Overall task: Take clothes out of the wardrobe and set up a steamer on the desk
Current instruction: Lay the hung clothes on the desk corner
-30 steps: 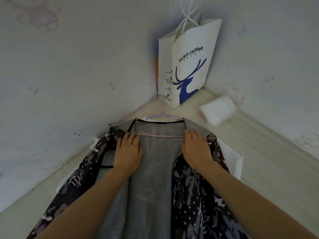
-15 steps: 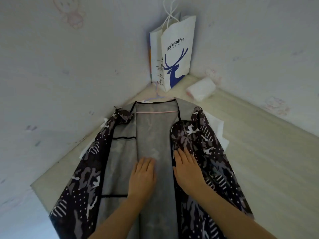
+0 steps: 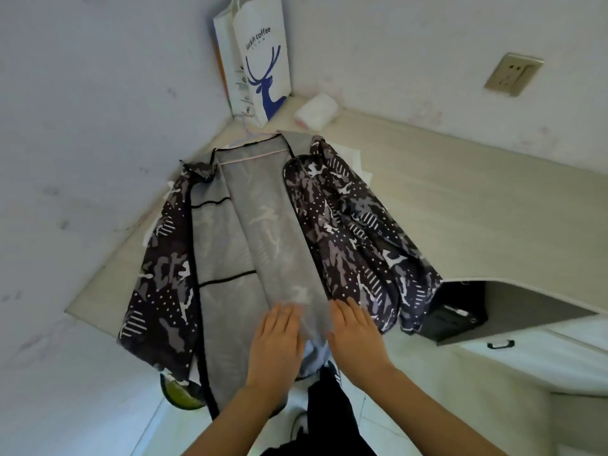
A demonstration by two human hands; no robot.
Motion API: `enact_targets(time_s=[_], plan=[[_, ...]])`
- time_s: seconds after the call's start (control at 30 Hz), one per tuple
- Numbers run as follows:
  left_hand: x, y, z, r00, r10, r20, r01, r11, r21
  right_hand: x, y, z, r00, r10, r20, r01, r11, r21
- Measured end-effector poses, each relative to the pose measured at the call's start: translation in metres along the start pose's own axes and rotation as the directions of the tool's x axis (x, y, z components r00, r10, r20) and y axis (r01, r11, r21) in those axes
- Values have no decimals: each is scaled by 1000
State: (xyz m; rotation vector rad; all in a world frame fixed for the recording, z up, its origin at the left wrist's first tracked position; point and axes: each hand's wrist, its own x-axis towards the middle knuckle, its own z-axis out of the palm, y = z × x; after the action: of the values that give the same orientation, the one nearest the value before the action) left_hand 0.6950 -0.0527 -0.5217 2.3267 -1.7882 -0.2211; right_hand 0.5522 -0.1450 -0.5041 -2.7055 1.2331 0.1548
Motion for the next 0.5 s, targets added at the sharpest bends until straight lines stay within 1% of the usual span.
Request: enact_targets(time_s=[0.07,0.17,0.23,0.3,0.5], plan=[[-13,8,-1,999,33,0,-33,999,-4,-26,0,-2,998,51,-22,-50,998,25],[-24,30,-11,998,65,-20,-67,995,-77,-61,3,-7,991,125,-51,-123,991,44],[-30,47,-15,990,129,-52,-134,987,-89,-85,8,-9,978,190,-81,-185,981,66],[-34,64,-14,977,202,-67,-208,973,-101,-110,13,-10,963,260,-75,-253,963,92],[-48,117,-9,943,332,-13,-332,941,-61,-190,33,-5,890,454,-54,-440,882,168]])
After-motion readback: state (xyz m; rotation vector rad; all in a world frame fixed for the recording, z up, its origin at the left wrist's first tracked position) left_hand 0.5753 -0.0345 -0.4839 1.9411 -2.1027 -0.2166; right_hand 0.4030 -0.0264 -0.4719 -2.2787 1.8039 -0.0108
